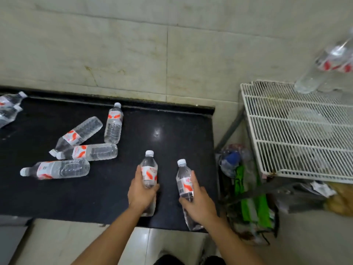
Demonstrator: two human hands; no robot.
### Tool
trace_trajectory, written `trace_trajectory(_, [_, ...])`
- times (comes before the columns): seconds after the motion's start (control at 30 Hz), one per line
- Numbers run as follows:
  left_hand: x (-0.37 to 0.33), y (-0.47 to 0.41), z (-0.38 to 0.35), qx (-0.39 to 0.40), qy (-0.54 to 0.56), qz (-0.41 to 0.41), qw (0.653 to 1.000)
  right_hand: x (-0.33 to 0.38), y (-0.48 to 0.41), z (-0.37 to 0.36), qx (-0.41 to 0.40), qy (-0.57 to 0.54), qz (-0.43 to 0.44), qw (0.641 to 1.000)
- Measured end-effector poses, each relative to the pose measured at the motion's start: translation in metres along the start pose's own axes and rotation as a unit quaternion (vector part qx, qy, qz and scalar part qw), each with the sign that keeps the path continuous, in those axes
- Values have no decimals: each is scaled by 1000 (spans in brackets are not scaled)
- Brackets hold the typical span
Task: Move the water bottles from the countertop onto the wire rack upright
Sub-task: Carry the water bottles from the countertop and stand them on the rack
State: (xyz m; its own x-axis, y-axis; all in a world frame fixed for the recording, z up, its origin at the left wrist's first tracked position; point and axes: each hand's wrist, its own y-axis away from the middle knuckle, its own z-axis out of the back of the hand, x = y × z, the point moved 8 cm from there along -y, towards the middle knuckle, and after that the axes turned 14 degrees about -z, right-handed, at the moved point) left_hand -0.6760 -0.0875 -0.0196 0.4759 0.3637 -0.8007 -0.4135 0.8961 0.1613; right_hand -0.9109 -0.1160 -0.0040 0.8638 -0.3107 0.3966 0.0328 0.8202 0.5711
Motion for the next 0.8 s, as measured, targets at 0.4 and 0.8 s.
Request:
trace_trajectory(0.4, [-274,10,49,-91,393,-205,892,36,85,271,-213,-204,224,929])
trace_trajectory(0.8, [-478,103,-139,3,433,-257,864,-193,79,459,-308,-264,206,891])
